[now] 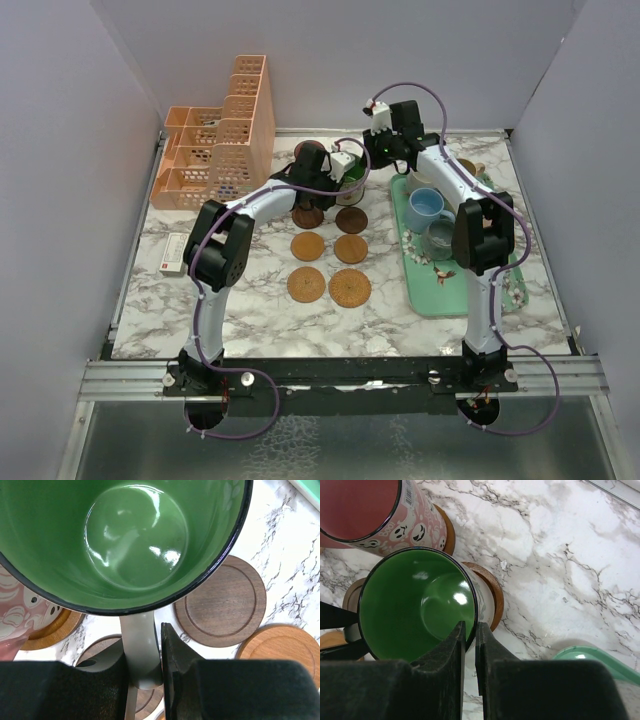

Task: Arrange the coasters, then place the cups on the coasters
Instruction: Place the cup on the coaster.

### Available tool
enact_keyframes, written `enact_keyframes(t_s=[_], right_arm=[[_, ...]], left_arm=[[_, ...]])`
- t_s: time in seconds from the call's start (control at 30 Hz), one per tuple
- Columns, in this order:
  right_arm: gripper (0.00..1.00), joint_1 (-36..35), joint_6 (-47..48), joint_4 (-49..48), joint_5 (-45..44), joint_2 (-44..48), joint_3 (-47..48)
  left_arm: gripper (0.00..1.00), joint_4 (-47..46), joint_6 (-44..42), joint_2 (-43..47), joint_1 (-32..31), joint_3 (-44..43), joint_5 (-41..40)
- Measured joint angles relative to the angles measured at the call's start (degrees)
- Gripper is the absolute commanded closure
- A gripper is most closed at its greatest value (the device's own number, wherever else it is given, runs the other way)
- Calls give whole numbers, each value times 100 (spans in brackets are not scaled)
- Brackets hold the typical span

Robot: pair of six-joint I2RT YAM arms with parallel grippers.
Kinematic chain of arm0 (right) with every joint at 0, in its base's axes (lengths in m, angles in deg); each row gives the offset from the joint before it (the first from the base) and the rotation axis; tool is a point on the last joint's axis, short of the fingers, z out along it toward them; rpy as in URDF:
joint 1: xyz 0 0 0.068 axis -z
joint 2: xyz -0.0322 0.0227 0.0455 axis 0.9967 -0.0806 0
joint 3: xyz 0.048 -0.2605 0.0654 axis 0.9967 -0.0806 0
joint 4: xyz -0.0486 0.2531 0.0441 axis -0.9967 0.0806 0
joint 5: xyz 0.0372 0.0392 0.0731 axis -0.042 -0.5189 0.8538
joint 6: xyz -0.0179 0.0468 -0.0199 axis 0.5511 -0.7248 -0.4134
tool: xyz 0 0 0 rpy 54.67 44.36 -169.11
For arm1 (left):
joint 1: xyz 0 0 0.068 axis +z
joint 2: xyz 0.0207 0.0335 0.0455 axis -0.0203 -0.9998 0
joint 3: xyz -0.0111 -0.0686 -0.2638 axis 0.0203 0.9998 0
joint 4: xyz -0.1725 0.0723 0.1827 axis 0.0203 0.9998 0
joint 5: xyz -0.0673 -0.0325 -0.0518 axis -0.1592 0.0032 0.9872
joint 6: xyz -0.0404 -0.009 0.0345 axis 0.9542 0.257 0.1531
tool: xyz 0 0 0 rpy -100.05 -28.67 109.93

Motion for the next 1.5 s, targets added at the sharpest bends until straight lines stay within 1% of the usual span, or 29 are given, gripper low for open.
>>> enact_keyframes(t_s=[0.5,0.83,1.5], right_arm=[[99,-11,190,35,-448,-101,264],[99,24,195,52,-396,-129,297],[99,107,197,35,-267,-129,374]], left_arm=[[100,-48,-15,-389,2,-496,55],[100,28,-11,-437,4,-612,66],[100,649,-11,-588,11,-1233,98]])
